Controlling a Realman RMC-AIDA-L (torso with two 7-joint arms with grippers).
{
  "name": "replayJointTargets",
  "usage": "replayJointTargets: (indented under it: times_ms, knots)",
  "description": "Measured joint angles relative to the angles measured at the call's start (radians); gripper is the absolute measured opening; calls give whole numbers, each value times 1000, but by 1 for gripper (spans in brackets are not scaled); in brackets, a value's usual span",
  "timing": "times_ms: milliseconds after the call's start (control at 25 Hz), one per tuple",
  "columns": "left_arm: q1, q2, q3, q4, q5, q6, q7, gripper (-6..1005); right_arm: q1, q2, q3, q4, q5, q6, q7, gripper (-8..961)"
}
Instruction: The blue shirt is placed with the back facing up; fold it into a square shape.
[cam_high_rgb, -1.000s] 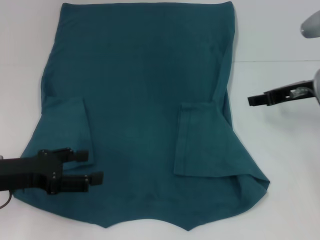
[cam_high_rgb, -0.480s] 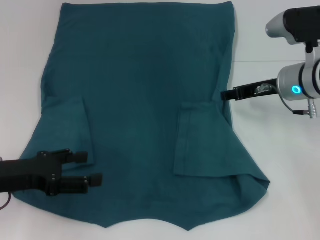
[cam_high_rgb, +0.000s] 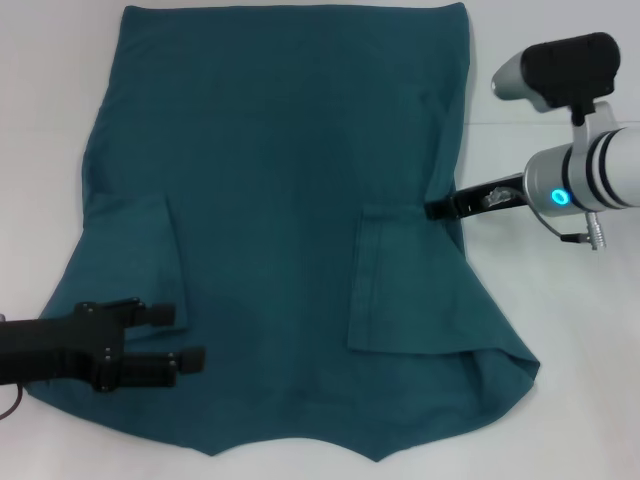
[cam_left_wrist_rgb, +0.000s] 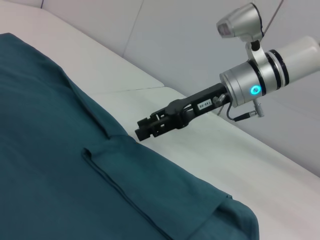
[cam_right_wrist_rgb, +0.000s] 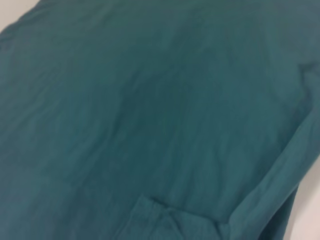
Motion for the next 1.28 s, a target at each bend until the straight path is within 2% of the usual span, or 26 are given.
replayJointTargets:
  times_ms: [280,640,880,1080,1280]
  knots:
    - [-6,0,0,0,0,-2,1,946,10,2,-79,25,-31,71,49,588]
    - [-10,0,0,0,0,-12,1,946,30,6,-124,64,-16,114,50,569]
    - [-10,0,0,-1,0,-16,1,947,32,6,-131,69,-16,121,50,394]
    - [-10,0,0,-1,0,-16,1,947,31,6,-126,80,-16,124,50,182]
    - [-14,0,2,-4,0,-16,1,947,30,6,-125,91,-14,130,50,34]
